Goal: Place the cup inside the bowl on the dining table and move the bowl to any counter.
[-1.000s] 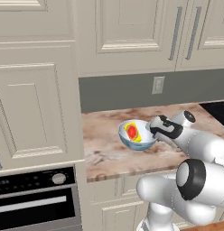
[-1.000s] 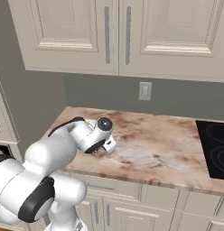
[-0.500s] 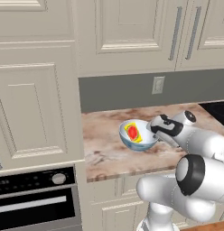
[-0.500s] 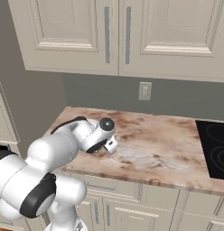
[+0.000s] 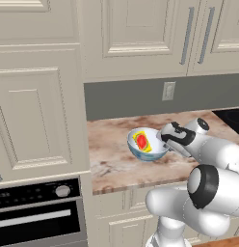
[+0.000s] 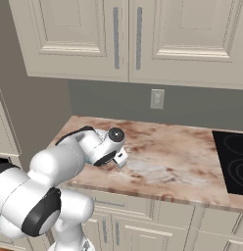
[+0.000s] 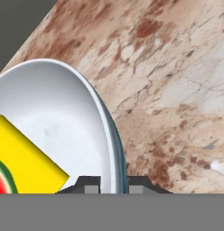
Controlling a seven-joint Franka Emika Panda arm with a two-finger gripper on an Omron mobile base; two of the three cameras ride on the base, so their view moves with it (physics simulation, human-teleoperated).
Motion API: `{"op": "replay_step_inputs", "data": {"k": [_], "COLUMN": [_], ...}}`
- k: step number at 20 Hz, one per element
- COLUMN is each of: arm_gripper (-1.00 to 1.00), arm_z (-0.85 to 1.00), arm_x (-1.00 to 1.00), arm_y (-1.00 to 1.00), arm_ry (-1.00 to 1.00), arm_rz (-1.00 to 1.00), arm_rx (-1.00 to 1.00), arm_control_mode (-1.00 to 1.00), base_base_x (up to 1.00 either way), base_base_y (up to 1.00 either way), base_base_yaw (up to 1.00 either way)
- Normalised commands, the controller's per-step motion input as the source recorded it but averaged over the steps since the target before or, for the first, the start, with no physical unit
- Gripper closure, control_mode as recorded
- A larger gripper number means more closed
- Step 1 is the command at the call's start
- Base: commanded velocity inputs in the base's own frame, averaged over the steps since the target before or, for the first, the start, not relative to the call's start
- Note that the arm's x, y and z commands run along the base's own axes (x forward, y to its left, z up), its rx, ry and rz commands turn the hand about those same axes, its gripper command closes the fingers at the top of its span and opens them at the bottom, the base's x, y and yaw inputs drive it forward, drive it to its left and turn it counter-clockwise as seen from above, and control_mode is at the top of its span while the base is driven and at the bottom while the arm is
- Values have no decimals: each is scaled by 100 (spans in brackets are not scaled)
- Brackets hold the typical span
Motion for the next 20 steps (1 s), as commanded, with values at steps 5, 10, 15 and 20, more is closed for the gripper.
{"op": "replay_step_inputs", "data": {"k": [5,10,15,20], "arm_gripper": [-100,-100,-100,-100], "arm_z": [0,0,12,25], "arm_x": [0,0,-21,-56], "arm_y": [0,0,0,0], "arm_ry": [0,0,0,0], "arm_rz": [0,0,0,0], "arm_rx": [0,0,0,0], "arm_control_mode": [-100,-100,-100,-100], "base_base_x": [0,0,0,0], "base_base_y": [0,0,0,0], "base_base_yaw": [0,0,0,0]}}
